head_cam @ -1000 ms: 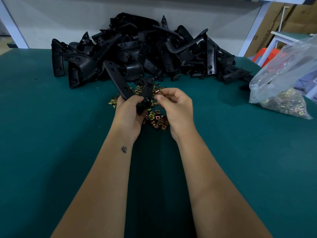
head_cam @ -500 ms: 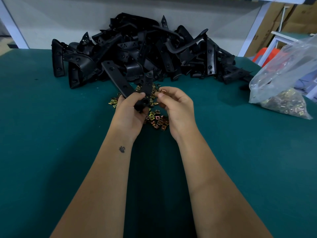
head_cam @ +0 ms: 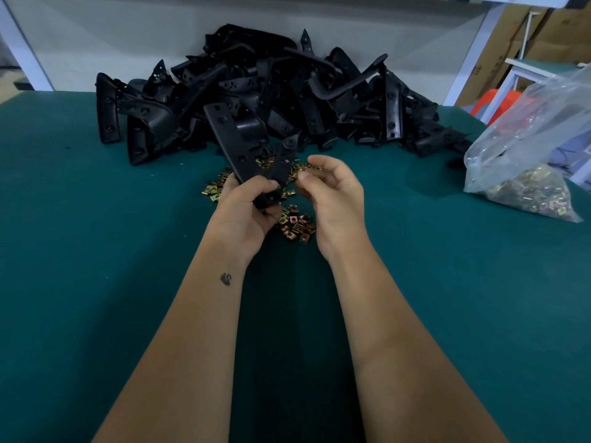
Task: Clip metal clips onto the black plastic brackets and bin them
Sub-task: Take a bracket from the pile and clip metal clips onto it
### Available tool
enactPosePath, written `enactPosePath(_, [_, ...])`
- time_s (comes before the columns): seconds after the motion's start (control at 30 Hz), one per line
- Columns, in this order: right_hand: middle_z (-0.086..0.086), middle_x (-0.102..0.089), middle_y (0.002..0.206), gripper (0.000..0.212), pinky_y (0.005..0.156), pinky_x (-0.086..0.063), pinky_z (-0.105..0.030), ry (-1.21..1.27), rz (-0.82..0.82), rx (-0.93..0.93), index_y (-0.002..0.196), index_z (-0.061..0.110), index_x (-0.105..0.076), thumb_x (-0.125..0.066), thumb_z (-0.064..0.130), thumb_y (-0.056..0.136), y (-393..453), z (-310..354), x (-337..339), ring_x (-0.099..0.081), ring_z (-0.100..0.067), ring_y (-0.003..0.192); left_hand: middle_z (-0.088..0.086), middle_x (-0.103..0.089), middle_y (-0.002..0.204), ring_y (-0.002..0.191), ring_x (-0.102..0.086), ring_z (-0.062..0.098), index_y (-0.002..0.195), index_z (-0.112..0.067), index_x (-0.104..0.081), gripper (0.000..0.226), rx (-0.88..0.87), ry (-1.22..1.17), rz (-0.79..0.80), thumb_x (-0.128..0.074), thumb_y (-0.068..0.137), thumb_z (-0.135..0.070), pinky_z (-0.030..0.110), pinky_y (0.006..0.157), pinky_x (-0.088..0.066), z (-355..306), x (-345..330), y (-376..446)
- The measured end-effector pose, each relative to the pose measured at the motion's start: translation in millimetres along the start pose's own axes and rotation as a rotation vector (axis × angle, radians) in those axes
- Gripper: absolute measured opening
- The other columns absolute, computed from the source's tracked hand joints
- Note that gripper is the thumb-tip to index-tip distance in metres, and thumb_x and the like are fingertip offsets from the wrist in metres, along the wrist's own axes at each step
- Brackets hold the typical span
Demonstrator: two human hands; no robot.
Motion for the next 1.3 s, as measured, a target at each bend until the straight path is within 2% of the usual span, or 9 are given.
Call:
enactPosePath(0.2, [0.000, -0.069, 0.077, 0.019, 0.075, -0.053, -0.023, 0.133, 0.037, -0.067, 0.085, 0.009, -0.071, -0.062, -0.007, 0.088, -0.3, -0.6, -2.7, -0.063, -0.009, 0.072, -0.003, -0.063, 0.082, 0.058, -0.057, 0.007, 0.102, -0.015, -0.046, 0.028, -0.023, 0.031, 0.067, -0.049, 0.088, 0.009, 0.021, 0.049, -0.040, -4.7, -4.4, -2.8])
enactPosePath(0.3, [-0.003, -0.068, 0.077, 0.021, 0.071, -0.052, -0.023, 0.221, 0.053, -0.095, 0.084, 0.007, -0.069, -0.057, -0.009, 0.090, -0.5, -0.6, -4.6, -0.062, -0.011, 0.071, -0.004, -0.064, 0.085, 0.063, -0.057, 0.007, 0.100, -0.017, -0.049, 0.028, -0.025, 0.064, 0.088, -0.049, 0.088, 0.008, 0.021, 0.050, -0.041, -4.2, -5.4, -3.6])
enactPosePath(0.43, [-0.002, -0.066, 0.074, 0.023, 0.069, -0.050, -0.022, 0.339, 0.057, -0.121, 0.081, 0.007, -0.066, -0.051, -0.007, 0.093, -0.3, -0.4, -6.4, -0.060, -0.012, 0.069, -0.003, -0.065, 0.093, 0.066, -0.059, 0.006, 0.110, -0.016, -0.048, 0.032, -0.018, 0.092, 0.116, -0.050, 0.087, 0.007, 0.020, 0.053, -0.045, -3.1, -7.5, -4.8])
enactPosePath(0.7, [-0.003, -0.065, 0.073, 0.019, 0.066, -0.054, -0.023, 0.422, 0.013, -0.169, 0.100, 0.010, -0.057, -0.054, -0.007, 0.094, 2.0, -5.1, -2.3, -0.061, -0.012, 0.065, -0.002, -0.065, 0.096, 0.069, -0.059, 0.005, 0.107, -0.018, -0.051, 0.033, -0.011, 0.126, 0.142, -0.049, 0.087, 0.008, 0.019, 0.053, -0.045, -1.2, -10.6, -5.2])
enactPosePath(0.83, [-0.004, -0.060, 0.076, 0.023, 0.071, -0.054, -0.027, 0.365, -0.002, -0.168, 0.092, 0.014, -0.049, -0.051, -0.009, 0.095, 2.4, -8.2, -2.5, -0.058, -0.012, 0.066, -0.004, -0.067, 0.093, 0.072, -0.061, 0.006, 0.104, -0.019, -0.052, 0.033, -0.019, 0.199, 0.153, -0.050, 0.086, 0.008, 0.020, 0.055, -0.047, 0.7, -11.5, -5.7])
enactPosePath(1.0, [-0.009, -0.052, 0.088, 0.026, 0.085, -0.046, -0.037, 0.237, -0.039, -0.164, 0.088, 0.016, -0.042, -0.049, -0.007, 0.096, 3.8, -11.5, -0.4, -0.053, -0.019, 0.080, -0.003, -0.067, 0.093, 0.072, -0.064, 0.006, 0.106, -0.020, -0.051, 0.035, -0.022, 0.240, 0.156, -0.051, 0.085, 0.009, 0.021, 0.057, -0.049, 2.6, -12.3, -5.1])
enactPosePath(1.13, [-0.009, -0.055, 0.088, 0.026, 0.094, -0.048, -0.041, 0.293, -0.026, -0.165, 0.087, 0.016, -0.044, -0.054, -0.007, 0.095, 3.5, -11.3, -0.2, -0.055, -0.020, 0.082, -0.003, -0.067, 0.093, 0.073, -0.064, 0.007, 0.106, -0.019, -0.052, 0.035, -0.040, 0.231, 0.165, -0.052, 0.086, 0.009, 0.022, 0.057, -0.049, 1.7, -12.5, -4.5])
enactPosePath(1.23, [-0.009, -0.060, 0.086, 0.025, 0.081, -0.054, -0.032, 0.361, 0.024, -0.172, 0.086, 0.015, -0.046, -0.057, -0.006, 0.093, 2.6, -9.6, -3.2, -0.061, -0.016, 0.074, -0.002, -0.067, 0.095, 0.076, -0.065, 0.007, 0.107, -0.018, -0.051, 0.036, -0.061, 0.206, 0.169, -0.051, 0.086, 0.011, 0.021, 0.059, -0.051, -0.4, -13.1, -4.2])
enactPosePath(1.3, [-0.010, -0.062, 0.086, 0.024, 0.077, -0.054, -0.031, 0.374, 0.047, -0.178, 0.087, 0.015, -0.047, -0.057, -0.006, 0.093, 2.7, -8.9, -3.8, -0.062, -0.017, 0.074, -0.003, -0.067, 0.094, 0.076, -0.066, 0.006, 0.106, -0.019, -0.051, 0.037, -0.075, 0.209, 0.163, -0.051, 0.086, 0.012, 0.021, 0.060, -0.051, -1.5, -12.8, -4.1])
Point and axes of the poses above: each hand's wrist, its own y-axis towards the middle knuckle, its own x-axis out of the back of the hand, z = x × y, the point moved 8 cm from there along y, towards the middle knuckle
